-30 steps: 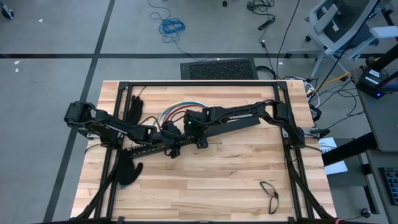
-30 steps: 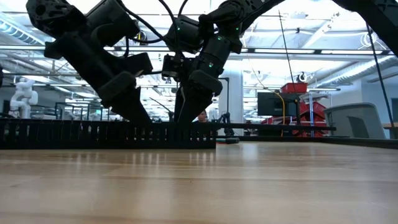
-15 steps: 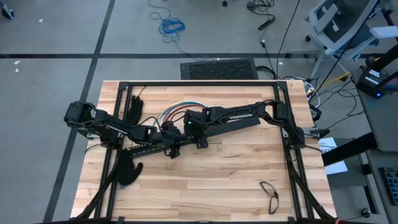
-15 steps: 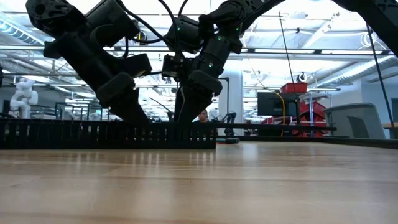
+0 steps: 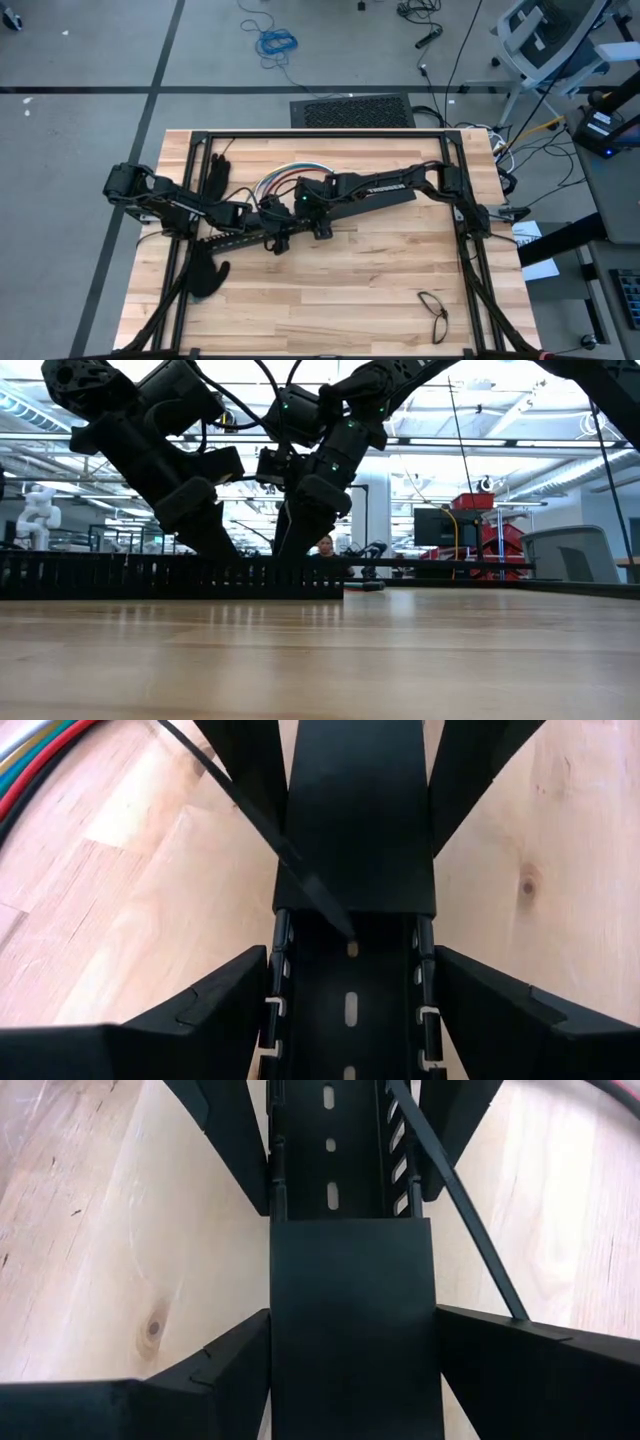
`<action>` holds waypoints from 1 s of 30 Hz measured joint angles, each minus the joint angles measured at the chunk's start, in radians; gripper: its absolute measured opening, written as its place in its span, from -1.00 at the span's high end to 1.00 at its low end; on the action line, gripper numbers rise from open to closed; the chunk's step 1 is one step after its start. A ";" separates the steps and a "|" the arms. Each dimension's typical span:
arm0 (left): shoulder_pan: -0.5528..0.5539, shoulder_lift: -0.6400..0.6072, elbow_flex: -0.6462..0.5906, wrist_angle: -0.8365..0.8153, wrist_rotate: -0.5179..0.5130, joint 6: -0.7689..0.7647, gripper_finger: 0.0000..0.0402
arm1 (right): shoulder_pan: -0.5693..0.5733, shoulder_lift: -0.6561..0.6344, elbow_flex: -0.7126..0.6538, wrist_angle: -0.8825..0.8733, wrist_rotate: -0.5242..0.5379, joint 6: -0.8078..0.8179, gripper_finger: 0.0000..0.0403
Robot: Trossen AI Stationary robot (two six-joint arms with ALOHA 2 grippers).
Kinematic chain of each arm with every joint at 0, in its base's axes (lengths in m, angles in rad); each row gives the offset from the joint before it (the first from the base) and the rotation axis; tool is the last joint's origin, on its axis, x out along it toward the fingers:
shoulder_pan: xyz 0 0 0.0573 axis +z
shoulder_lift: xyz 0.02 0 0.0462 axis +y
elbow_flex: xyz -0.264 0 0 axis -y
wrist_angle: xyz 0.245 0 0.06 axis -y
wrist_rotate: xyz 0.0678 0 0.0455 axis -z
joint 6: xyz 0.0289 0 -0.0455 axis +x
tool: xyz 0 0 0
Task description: Ziptie cables
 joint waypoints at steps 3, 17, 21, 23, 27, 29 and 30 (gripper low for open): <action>0.000 0.000 0.000 0.004 -0.002 0.000 -0.35 | 0.000 0.000 0.000 0.016 -0.001 0.000 -0.23; 0.000 0.000 0.000 0.005 -0.006 0.000 -0.03 | 0.000 0.000 0.000 0.018 -0.002 0.000 -0.24; 0.000 0.000 0.000 0.004 -0.006 0.007 -0.04 | 0.004 0.002 -0.001 0.047 -0.005 0.000 -0.24; 0.000 0.000 0.000 0.003 -0.006 0.021 -0.04 | 0.007 0.002 -0.002 0.061 -0.010 0.000 -0.24; 0.000 0.000 0.000 0.001 -0.006 0.028 -0.04 | 0.013 0.002 -0.003 0.067 -0.011 0.003 -0.24; 0.000 0.000 0.000 0.002 -0.006 0.027 -0.04 | 0.013 0.002 -0.003 0.064 -0.012 0.003 -0.24; 0.000 0.000 0.000 0.002 -0.006 0.028 -0.04 | 0.013 0.002 -0.002 0.061 -0.012 0.003 -0.24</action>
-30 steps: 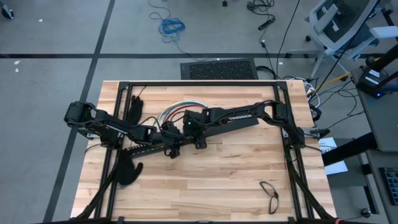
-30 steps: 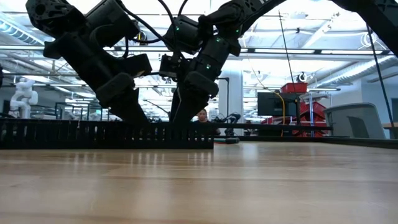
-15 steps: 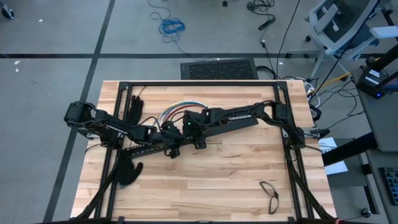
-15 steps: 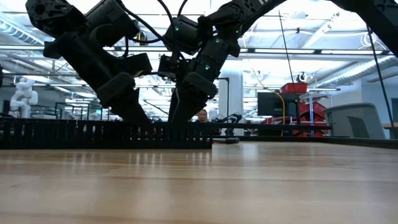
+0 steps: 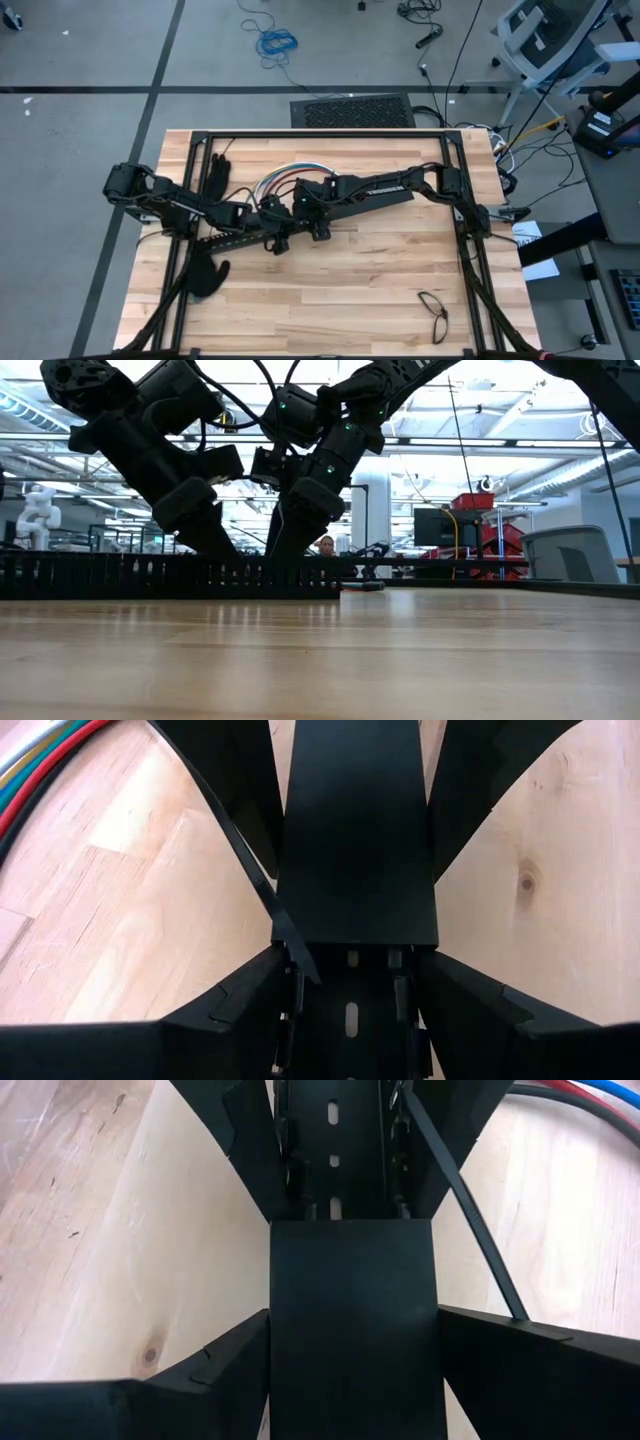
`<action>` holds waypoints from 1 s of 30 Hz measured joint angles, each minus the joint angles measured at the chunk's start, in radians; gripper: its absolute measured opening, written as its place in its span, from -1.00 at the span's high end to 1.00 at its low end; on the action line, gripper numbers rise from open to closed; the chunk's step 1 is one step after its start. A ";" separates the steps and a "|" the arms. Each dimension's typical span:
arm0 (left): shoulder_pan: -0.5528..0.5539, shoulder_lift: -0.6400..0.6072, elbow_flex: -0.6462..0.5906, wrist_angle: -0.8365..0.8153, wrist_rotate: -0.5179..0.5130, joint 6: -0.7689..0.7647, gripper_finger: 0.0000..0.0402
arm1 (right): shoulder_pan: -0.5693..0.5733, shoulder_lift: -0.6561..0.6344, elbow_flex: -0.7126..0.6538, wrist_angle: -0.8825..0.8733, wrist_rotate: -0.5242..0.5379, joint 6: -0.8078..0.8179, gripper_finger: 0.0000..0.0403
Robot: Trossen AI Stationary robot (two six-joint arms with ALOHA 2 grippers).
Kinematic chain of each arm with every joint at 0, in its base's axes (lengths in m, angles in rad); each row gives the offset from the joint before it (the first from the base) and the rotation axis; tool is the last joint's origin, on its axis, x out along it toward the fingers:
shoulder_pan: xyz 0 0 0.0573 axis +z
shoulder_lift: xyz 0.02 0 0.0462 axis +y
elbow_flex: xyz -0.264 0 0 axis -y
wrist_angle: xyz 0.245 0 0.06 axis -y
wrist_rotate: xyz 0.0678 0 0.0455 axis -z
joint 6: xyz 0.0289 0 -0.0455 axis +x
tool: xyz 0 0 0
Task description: Ziptie cables
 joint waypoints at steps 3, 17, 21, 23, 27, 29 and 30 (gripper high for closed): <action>0.000 0.000 -0.001 0.013 0.001 -0.001 -0.04 | 0.000 0.000 0.001 -0.007 -0.003 -0.001 -0.24; 0.000 -0.005 -0.001 0.004 0.040 0.056 -0.06 | -0.006 0.000 0.002 -0.014 -0.010 -0.001 -0.24; 0.000 -0.005 0.000 0.001 0.047 0.056 -0.18 | -0.005 0.000 0.002 -0.015 -0.009 -0.001 -0.24; 0.000 -0.005 0.000 -0.002 0.048 0.065 -0.27 | -0.005 0.000 0.002 -0.017 -0.009 -0.003 -0.24; 0.000 -0.005 0.000 -0.007 0.043 0.142 -0.48 | -0.005 0.000 0.003 -0.019 -0.009 -0.003 -0.24; 0.000 -0.005 0.000 -0.019 0.019 0.167 -0.58 | -0.005 -0.001 0.003 -0.019 -0.008 -0.004 -0.24; 0.000 -0.005 0.000 -0.029 0.001 0.169 -0.62 | -0.005 -0.001 0.003 -0.019 -0.008 -0.004 -0.24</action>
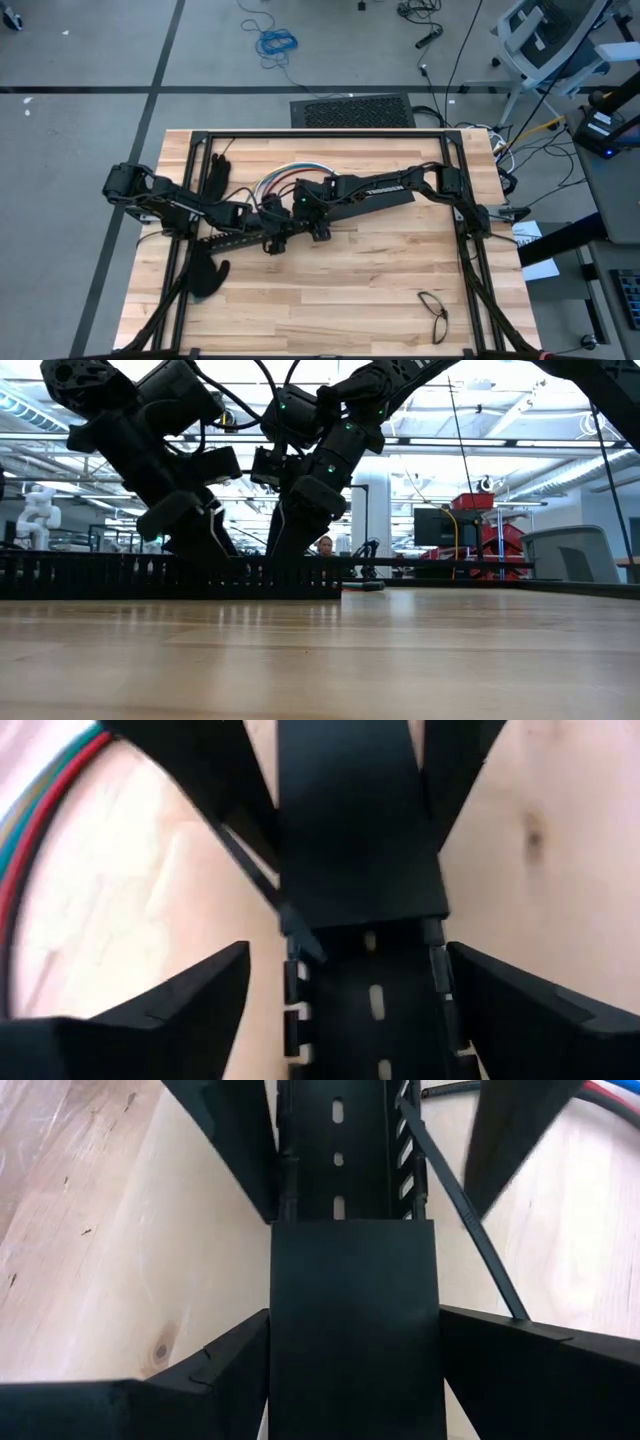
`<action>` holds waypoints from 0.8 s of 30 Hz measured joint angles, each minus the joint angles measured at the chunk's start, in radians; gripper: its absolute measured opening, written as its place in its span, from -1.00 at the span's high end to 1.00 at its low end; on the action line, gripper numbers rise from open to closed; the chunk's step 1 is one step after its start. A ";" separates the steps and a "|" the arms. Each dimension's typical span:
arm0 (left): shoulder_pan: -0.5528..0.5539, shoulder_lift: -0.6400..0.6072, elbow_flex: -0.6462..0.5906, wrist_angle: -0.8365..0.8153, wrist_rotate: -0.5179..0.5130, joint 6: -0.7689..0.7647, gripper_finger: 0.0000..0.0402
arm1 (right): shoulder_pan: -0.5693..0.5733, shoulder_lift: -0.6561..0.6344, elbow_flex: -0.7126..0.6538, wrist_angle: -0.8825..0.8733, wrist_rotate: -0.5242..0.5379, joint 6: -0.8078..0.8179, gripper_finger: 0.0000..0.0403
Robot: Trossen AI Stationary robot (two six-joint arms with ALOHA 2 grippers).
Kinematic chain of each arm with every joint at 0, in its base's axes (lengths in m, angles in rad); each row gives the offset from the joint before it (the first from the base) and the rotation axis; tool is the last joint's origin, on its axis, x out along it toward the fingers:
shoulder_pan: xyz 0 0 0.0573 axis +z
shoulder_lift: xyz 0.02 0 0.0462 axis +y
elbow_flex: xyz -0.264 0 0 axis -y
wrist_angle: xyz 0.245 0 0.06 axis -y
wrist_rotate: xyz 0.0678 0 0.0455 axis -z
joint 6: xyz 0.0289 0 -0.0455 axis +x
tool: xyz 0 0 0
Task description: Ziptie cables
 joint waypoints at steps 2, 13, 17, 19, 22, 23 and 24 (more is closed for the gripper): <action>-0.001 -0.001 0.004 -0.033 -0.035 0.000 -0.69 | 0.000 0.000 0.000 0.002 0.005 0.000 -0.24; 0.002 -0.115 -0.001 -0.147 -0.029 -0.011 -0.77 | -0.002 -0.001 0.001 -0.004 0.005 0.001 -0.24; -0.004 -0.173 -0.001 -0.168 -0.018 -0.012 -0.77 | -0.001 -0.001 0.001 -0.005 -0.001 0.000 -0.24; -0.010 -0.187 -0.001 -0.179 -0.002 -0.014 -0.77 | 0.000 -0.001 0.001 -0.006 -0.003 0.000 -0.24; -0.019 -0.189 -0.001 -0.193 0.019 -0.018 -0.77 | 0.000 -0.001 0.001 -0.006 -0.003 0.000 -0.24; -0.020 -0.189 -0.001 -0.192 0.036 -0.028 -0.77 | 0.000 -0.001 0.001 -0.006 -0.002 0.000 -0.24; -0.020 -0.188 -0.001 -0.191 0.060 -0.041 -0.77 | 0.000 -0.001 0.001 -0.006 -0.002 0.000 -0.24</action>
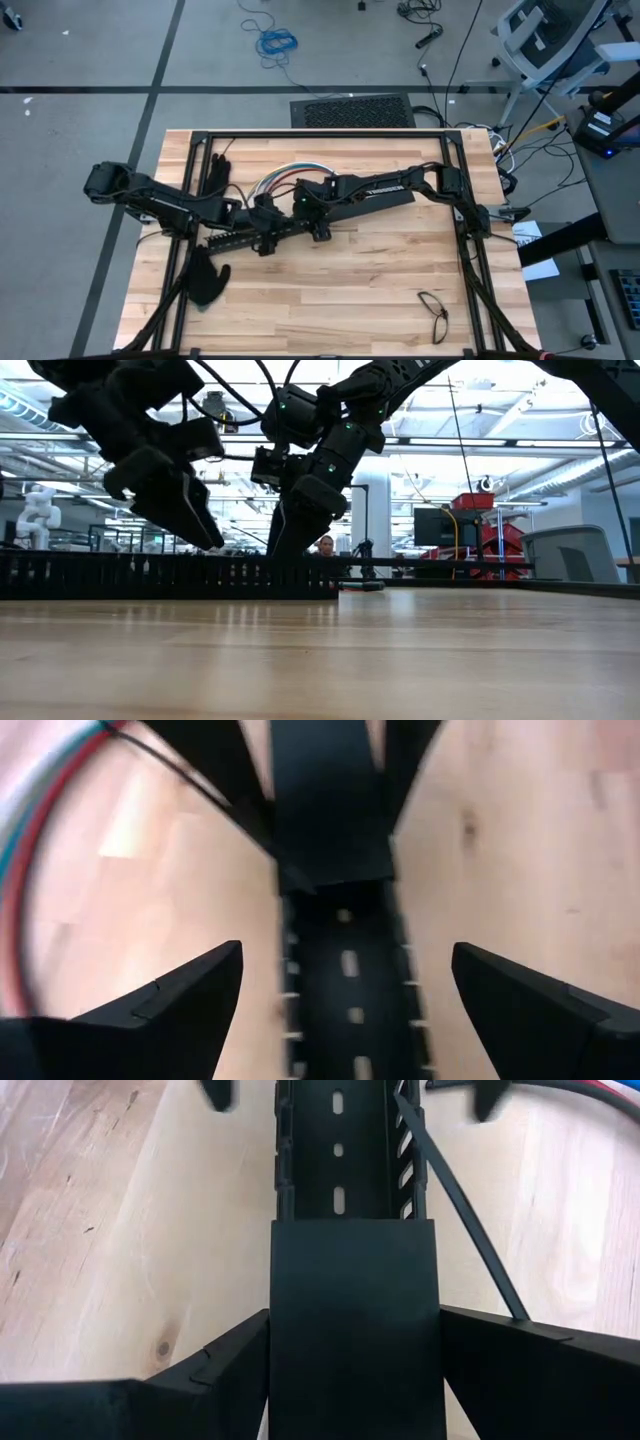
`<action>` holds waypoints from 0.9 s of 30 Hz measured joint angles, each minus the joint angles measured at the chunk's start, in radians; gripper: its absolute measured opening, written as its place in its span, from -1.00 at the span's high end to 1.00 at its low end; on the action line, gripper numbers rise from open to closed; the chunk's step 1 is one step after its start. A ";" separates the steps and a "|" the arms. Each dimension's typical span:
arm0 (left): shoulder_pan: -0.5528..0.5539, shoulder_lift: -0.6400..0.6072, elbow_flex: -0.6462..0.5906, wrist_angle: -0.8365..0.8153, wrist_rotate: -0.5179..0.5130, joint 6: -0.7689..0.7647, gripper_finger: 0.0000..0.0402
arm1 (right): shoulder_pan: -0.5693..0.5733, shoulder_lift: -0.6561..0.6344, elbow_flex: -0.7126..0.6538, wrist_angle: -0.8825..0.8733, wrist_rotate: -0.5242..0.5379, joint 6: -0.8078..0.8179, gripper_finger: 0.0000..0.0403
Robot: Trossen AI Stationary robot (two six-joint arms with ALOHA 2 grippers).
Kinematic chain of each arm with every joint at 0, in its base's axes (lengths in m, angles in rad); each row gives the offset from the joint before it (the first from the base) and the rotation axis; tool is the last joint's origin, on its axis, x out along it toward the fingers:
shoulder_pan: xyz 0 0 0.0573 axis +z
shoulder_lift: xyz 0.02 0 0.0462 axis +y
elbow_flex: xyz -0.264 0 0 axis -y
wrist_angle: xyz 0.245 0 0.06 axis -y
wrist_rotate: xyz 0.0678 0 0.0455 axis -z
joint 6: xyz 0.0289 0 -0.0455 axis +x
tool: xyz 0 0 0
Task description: Ziptie cables
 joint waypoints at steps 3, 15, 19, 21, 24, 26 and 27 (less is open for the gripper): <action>-0.004 0.016 0.000 -0.002 0.041 -0.024 -0.77 | 0.000 0.000 0.000 0.000 0.000 0.000 -0.24; -0.013 -0.047 -0.089 0.035 0.032 -0.133 -0.76 | 0.000 0.000 0.000 -0.002 0.004 0.000 -0.24; -0.013 -0.085 -0.133 0.169 -0.019 -0.161 -0.76 | 0.000 0.000 0.000 -0.002 0.005 0.000 -0.24; -0.009 -0.090 -0.166 0.221 -0.035 -0.211 -0.76 | -0.001 0.000 0.000 -0.002 0.005 0.000 -0.24; -0.008 -0.098 -0.215 0.301 -0.033 -0.255 -0.76 | 0.000 0.000 0.000 -0.002 0.006 0.000 -0.24; -0.008 -0.098 -0.221 0.340 -0.027 -0.265 -0.76 | -0.001 0.000 0.000 -0.002 0.005 0.000 -0.24; -0.008 -0.098 -0.220 0.353 -0.017 -0.262 -0.76 | -0.001 0.000 0.000 -0.002 0.006 0.001 -0.24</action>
